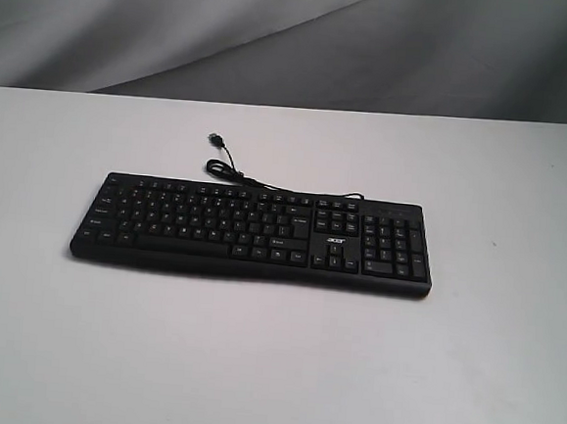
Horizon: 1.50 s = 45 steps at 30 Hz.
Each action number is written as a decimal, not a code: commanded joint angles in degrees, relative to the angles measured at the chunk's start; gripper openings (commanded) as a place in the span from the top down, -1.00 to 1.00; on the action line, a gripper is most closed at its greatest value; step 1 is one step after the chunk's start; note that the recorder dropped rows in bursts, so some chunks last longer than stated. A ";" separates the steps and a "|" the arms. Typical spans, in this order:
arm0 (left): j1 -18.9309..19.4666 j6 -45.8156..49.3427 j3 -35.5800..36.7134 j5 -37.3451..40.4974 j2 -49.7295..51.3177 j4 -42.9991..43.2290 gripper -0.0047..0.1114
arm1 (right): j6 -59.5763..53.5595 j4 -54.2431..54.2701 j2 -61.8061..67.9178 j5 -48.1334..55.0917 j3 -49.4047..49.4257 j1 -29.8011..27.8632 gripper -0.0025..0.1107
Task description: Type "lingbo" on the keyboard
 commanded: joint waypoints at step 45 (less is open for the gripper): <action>0.06 -0.12 0.28 -0.39 -0.21 -0.21 0.91 | 4.29 2.13 -31.57 1.37 40.70 -20.34 0.96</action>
